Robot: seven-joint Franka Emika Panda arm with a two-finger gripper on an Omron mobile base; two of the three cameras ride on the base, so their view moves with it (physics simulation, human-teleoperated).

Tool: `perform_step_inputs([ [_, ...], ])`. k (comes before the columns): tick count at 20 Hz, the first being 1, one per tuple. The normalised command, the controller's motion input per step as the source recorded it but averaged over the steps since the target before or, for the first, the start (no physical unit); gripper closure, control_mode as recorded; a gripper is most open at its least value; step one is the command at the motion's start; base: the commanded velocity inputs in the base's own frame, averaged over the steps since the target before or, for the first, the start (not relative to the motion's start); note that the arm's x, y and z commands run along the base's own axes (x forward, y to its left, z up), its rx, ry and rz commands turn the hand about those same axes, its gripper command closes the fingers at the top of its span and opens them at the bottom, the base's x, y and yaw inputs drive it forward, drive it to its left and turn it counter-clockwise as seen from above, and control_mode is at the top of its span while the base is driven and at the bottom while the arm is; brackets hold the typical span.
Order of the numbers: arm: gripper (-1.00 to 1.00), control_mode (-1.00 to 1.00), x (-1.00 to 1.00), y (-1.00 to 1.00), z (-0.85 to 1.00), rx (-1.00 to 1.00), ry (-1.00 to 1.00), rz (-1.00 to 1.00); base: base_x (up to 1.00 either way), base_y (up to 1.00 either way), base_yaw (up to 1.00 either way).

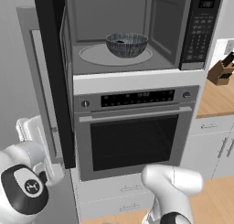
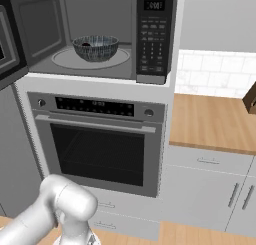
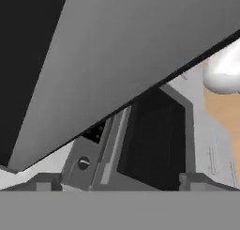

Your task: Pick the avocado from the sink and place it in the bowl. Then pick the bowl and place it in the microwave. Then close the microwave door and press the start button.

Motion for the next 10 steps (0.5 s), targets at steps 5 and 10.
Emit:
perform_step_inputs([
  [5,-1.0,-1.0,0.09,-1.0,0.17,0.17,-0.1,-0.12,0.0,0.0,0.0],
  [10,-1.0,-1.0,0.03,-1.0,0.06,0.14,-0.19,-0.03,0.0,0.0,0.0],
])
